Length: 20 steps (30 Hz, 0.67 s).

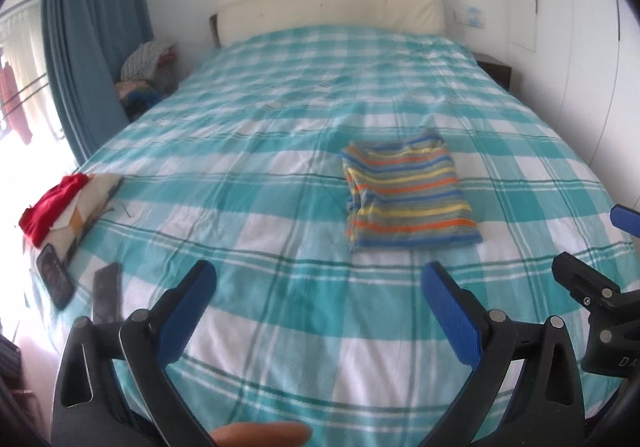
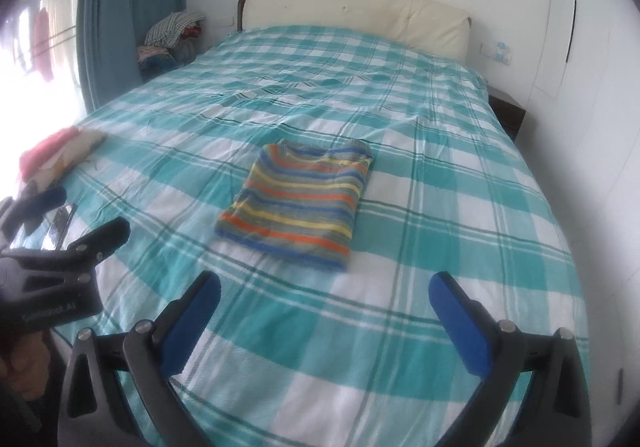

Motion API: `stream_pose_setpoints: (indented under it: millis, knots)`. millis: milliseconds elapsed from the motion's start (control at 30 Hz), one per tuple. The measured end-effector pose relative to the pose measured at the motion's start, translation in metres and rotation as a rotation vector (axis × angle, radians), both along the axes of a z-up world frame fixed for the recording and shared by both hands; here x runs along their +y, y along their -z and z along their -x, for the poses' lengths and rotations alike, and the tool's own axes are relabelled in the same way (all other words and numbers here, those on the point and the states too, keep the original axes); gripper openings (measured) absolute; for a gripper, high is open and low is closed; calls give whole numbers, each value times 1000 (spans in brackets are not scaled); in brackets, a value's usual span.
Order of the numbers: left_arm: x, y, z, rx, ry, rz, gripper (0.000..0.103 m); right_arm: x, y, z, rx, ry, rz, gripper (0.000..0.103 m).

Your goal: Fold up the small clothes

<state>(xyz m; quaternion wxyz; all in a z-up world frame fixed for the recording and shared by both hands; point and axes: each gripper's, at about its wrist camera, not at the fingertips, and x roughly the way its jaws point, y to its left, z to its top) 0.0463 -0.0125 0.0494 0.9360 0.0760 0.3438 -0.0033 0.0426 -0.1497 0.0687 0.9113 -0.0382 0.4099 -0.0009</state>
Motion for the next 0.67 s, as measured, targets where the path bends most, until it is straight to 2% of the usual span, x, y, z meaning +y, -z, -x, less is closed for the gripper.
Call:
stream_pose_setpoints:
  millis: [233,433,667]
  knots:
    - [-6,0,13,-17,15,-32,102,6,-4,20,17,24,43,102]
    - [-6,4,16,17,68,54,103,-2,-5,25,10,49,42,102]
    - [-12,4,21,-9,72,47,103,-9,2,23,23,62,13,103]
